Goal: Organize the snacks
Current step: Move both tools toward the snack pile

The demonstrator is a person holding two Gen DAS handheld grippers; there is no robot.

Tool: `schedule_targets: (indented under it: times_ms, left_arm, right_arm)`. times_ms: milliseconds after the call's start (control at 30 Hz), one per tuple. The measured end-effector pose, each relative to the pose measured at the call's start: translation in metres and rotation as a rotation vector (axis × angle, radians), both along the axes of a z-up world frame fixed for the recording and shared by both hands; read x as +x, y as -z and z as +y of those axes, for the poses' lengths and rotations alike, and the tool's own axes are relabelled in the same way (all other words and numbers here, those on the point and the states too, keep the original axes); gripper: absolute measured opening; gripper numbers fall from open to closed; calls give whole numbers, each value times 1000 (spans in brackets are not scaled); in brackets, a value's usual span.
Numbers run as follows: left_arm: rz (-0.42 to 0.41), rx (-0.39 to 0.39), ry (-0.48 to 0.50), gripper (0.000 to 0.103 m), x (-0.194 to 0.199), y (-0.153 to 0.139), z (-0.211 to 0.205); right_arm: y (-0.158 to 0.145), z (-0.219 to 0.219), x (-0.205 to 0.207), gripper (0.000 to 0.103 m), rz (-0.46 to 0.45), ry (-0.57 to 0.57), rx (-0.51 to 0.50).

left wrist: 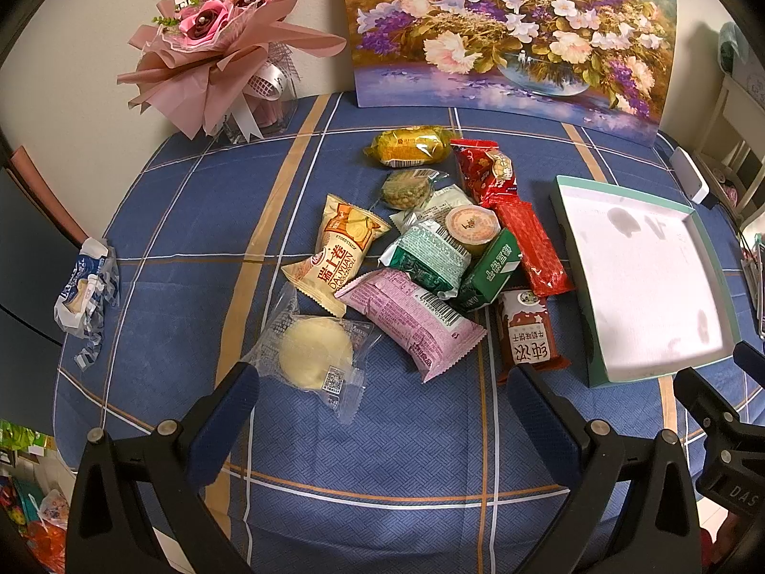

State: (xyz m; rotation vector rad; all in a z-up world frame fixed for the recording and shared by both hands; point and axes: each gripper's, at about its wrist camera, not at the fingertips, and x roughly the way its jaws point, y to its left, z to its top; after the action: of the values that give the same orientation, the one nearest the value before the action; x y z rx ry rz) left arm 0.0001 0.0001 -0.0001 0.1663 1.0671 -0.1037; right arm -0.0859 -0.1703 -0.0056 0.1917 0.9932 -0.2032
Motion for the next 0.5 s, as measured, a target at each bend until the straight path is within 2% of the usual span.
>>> schedule_targets:
  times_ms: [167, 300, 500]
  left_arm:
    - [13, -9, -8, 103, 3, -2, 3]
    - [23, -47, -24, 103, 13, -13, 17]
    - [58, -16, -48, 103, 36, -11, 31]
  right_arm:
    - [1, -1, 1, 103, 14, -6, 18]
    - [-6, 2, 10, 103, 15, -26, 33]
    - [-22, 14, 38, 103, 16, -69, 56]
